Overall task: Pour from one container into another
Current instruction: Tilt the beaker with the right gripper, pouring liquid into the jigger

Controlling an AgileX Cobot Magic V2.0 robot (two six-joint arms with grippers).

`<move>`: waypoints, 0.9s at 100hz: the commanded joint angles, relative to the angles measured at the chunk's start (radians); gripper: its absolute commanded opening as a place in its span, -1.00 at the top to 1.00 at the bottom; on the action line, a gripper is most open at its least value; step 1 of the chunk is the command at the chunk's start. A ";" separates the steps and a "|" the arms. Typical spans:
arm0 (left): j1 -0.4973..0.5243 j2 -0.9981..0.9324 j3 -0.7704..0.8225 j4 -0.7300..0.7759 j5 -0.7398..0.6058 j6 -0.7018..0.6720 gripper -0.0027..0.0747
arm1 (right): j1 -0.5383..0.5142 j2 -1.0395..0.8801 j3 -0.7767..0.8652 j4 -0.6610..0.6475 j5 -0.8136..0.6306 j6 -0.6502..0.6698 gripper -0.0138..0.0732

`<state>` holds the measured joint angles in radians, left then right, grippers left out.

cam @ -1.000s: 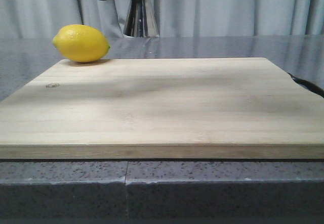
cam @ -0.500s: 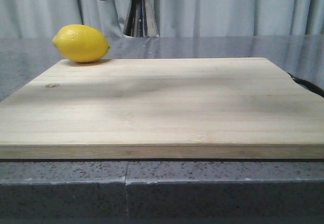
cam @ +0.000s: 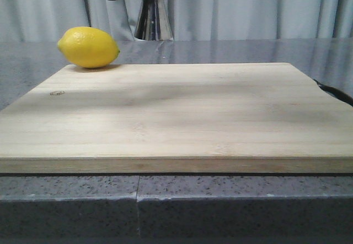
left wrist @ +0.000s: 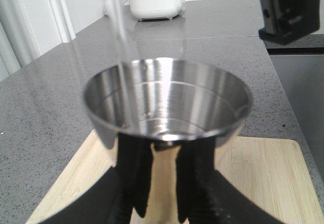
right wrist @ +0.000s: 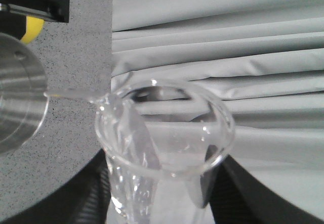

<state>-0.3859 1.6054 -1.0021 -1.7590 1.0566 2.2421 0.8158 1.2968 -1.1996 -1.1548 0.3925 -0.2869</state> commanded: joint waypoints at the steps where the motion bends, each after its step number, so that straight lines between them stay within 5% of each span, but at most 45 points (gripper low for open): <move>1: -0.008 -0.043 -0.030 -0.091 0.054 -0.010 0.42 | -0.001 -0.027 -0.037 -0.054 -0.039 -0.001 0.04; 90: -0.008 -0.043 -0.030 -0.091 0.054 -0.010 0.42 | -0.001 -0.027 -0.037 -0.125 -0.060 -0.001 0.04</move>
<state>-0.3859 1.6054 -1.0021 -1.7590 1.0566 2.2421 0.8158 1.2968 -1.1996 -1.2316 0.3594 -0.2869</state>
